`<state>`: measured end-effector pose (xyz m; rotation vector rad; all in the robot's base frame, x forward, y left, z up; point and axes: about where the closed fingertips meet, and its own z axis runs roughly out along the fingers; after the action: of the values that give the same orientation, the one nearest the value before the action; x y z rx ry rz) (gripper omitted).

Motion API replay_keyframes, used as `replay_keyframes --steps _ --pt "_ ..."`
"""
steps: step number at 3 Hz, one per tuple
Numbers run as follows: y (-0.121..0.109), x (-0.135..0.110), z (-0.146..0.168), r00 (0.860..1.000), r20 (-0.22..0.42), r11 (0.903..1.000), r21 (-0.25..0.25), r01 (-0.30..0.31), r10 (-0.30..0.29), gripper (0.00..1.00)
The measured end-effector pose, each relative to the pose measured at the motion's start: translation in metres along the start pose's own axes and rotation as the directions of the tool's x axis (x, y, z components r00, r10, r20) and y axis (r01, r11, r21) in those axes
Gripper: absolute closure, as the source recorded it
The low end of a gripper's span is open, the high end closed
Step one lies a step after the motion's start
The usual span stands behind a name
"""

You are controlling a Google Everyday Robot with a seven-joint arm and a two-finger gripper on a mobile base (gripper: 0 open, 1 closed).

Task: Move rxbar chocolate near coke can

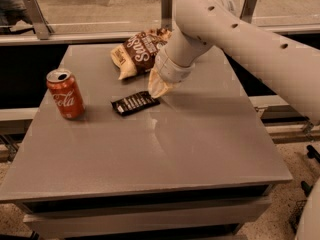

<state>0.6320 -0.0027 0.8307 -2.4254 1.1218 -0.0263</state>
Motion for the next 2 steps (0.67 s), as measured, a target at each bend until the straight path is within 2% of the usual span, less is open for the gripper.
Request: replay_keyframes --steps 1,2 --pt "0.0 0.0 0.0 1.0 0.0 1.0 0.0 0.0 0.0 1.0" --pt "-0.002 -0.02 0.003 1.0 0.004 0.9996 0.002 0.029 -0.029 1.0"
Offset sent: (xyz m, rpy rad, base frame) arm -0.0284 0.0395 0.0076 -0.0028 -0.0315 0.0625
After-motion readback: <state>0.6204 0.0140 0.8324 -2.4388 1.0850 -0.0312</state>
